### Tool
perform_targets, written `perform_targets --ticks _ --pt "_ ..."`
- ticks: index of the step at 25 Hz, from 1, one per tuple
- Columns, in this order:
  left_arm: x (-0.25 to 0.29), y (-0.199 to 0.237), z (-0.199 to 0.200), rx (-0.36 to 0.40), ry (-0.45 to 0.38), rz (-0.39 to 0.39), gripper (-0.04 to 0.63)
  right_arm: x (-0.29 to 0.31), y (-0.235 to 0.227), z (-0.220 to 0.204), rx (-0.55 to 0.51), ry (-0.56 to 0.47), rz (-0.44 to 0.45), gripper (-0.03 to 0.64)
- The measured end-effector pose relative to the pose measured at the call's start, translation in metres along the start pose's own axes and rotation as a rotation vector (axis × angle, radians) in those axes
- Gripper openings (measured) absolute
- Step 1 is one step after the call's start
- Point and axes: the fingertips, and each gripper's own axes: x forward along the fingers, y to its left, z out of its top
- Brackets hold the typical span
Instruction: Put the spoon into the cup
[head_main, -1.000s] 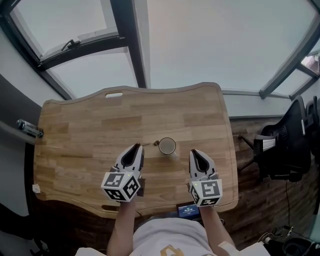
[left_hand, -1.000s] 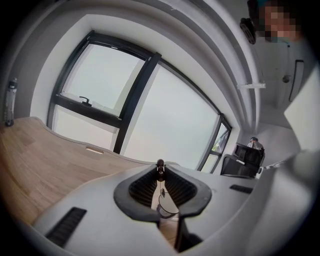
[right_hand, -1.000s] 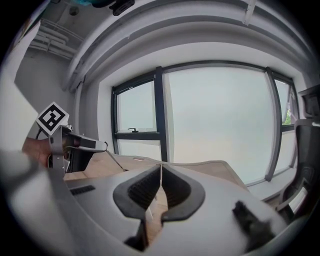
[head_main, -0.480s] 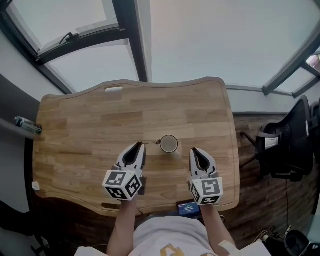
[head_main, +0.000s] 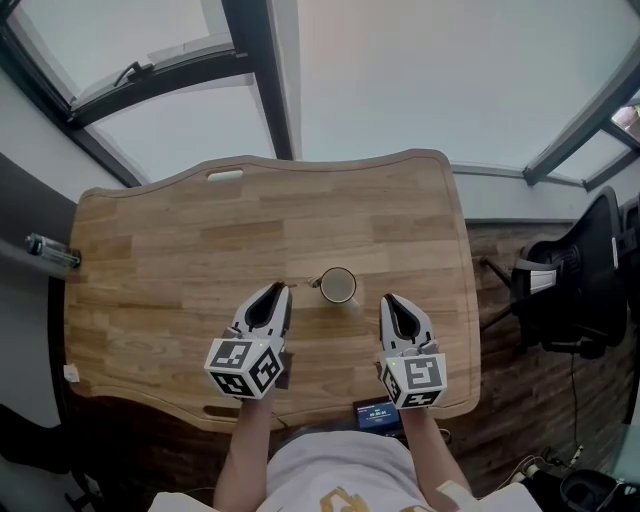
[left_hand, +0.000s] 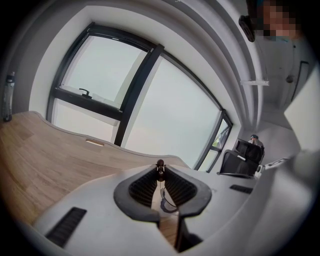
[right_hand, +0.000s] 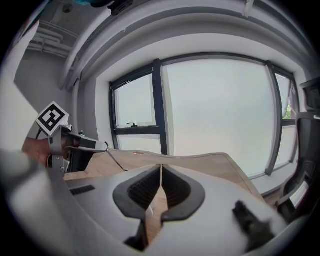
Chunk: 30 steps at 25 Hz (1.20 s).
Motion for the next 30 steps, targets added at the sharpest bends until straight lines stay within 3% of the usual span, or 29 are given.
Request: perform_targets --ticks 30 --pt "0.015 0.000 -0.009 -0.028 0.033 -0.012 0.052 0.007 -0.009 -0.004 0.019 0.015 -0.008 0.032"
